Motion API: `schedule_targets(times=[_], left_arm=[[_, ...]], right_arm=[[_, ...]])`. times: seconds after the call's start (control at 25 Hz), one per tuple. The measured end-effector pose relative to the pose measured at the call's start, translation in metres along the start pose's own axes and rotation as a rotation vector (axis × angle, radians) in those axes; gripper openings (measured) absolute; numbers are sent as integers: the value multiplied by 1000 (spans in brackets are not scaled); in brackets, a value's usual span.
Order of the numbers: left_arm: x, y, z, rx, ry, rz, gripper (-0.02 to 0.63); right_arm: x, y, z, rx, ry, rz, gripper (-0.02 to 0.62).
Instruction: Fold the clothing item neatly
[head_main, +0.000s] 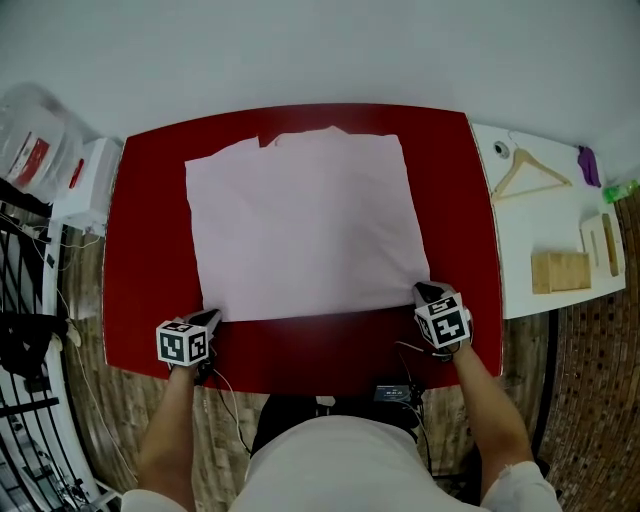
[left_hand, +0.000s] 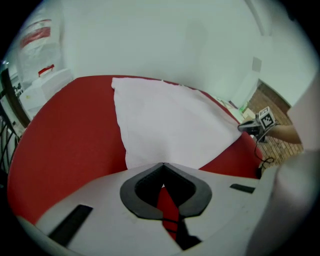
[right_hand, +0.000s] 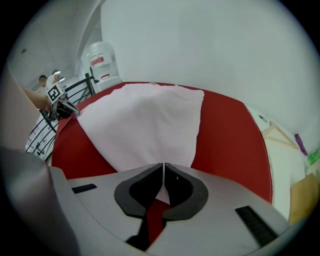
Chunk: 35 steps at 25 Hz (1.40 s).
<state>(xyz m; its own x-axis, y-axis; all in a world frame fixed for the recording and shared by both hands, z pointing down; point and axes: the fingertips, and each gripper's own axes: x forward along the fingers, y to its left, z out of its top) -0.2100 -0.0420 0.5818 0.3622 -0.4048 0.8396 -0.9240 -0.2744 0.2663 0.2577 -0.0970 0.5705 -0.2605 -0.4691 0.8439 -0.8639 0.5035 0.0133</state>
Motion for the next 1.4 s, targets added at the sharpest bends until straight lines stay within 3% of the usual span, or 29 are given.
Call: schedule_targets(times=[0.32,0.68,0.92,1.2,1.4], left_arm=[[-31,-23,16,-70,-182,-30,5],[-69,-66,29,-21,-346,-166,5],[-97,-86,8,-1,-373,-279,5],[-120,-94,-23,96,-390,-283,5],[-135,-102,-36,121,-418,-320,5]], right_arm=[[-16,-1,17,1,-69,-25,25],[-46,27,41,48,-185,-40,25],[-67,65,42,59,-223,-73,25],[-96,100,30,54,-250,-132,23],[-118,125,21,59,-276,-161,21]])
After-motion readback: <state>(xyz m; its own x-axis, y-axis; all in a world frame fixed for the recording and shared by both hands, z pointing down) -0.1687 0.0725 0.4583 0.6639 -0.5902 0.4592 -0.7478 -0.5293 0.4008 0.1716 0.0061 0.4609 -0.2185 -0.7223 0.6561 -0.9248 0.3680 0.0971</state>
